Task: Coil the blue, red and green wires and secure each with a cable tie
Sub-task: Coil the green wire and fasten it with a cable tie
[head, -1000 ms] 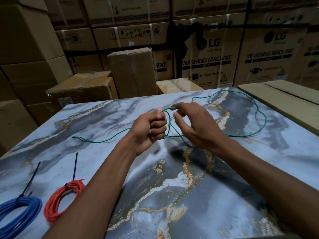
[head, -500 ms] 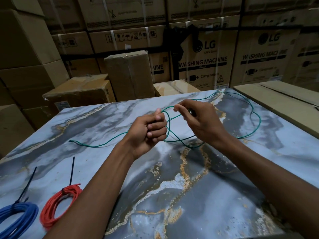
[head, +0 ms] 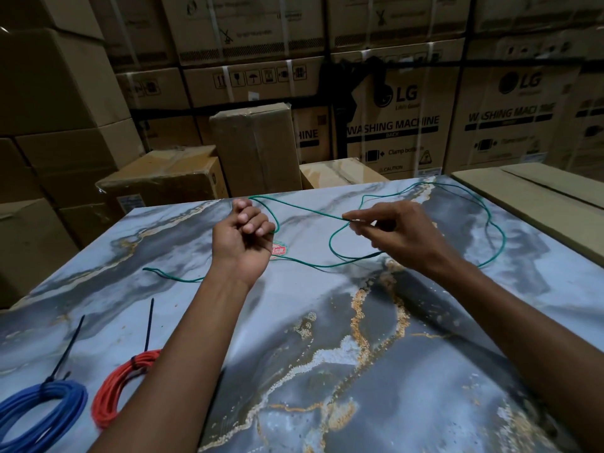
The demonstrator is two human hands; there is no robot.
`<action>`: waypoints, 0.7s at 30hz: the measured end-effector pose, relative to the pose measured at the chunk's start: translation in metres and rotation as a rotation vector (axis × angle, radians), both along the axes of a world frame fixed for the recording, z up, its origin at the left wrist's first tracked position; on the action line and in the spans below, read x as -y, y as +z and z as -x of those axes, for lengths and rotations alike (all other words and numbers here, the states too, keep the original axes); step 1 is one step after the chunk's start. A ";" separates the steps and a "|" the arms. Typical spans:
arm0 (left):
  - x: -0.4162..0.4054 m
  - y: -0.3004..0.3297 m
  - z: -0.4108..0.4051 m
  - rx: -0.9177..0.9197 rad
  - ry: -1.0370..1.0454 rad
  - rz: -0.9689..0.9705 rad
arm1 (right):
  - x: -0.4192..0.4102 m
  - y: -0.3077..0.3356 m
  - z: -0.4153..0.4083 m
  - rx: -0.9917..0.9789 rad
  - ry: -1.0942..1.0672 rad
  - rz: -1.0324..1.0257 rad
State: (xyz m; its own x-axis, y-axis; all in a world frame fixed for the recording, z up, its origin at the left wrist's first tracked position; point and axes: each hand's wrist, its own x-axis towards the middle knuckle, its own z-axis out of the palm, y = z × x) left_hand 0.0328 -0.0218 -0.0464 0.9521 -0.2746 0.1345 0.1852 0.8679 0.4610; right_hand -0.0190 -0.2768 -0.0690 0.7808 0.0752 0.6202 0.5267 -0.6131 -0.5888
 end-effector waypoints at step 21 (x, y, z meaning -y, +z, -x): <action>0.032 -0.004 0.024 0.225 0.061 -0.512 | -0.065 0.001 0.029 0.474 -0.096 0.638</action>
State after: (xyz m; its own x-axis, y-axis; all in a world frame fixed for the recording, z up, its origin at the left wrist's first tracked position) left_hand 0.0090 -0.0534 -0.0507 0.9317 -0.3033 0.1999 -0.0097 0.5294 0.8483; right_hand -0.0483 -0.2114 -0.0684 0.4662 0.4728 0.7477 0.5610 -0.8115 0.1634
